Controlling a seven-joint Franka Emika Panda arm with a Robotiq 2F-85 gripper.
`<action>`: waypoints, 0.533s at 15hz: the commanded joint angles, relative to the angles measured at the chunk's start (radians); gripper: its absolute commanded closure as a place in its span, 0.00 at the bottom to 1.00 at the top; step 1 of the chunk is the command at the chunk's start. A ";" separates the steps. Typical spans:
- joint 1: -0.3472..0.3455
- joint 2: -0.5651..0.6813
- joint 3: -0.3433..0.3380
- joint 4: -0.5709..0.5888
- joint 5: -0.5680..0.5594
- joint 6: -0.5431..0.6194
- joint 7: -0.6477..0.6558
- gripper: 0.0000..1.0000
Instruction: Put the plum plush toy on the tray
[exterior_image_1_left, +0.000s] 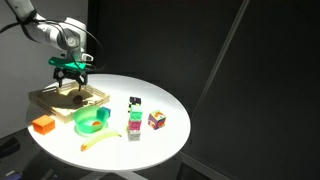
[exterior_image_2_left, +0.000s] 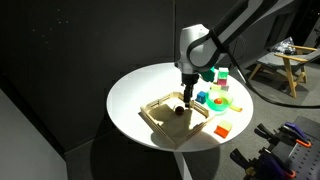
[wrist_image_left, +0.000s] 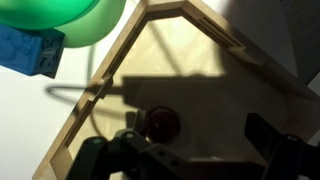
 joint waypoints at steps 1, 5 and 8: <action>0.006 -0.094 -0.017 -0.087 0.024 -0.006 0.044 0.00; 0.011 -0.160 -0.043 -0.155 0.010 0.005 0.099 0.00; 0.011 -0.210 -0.063 -0.202 0.005 0.010 0.143 0.00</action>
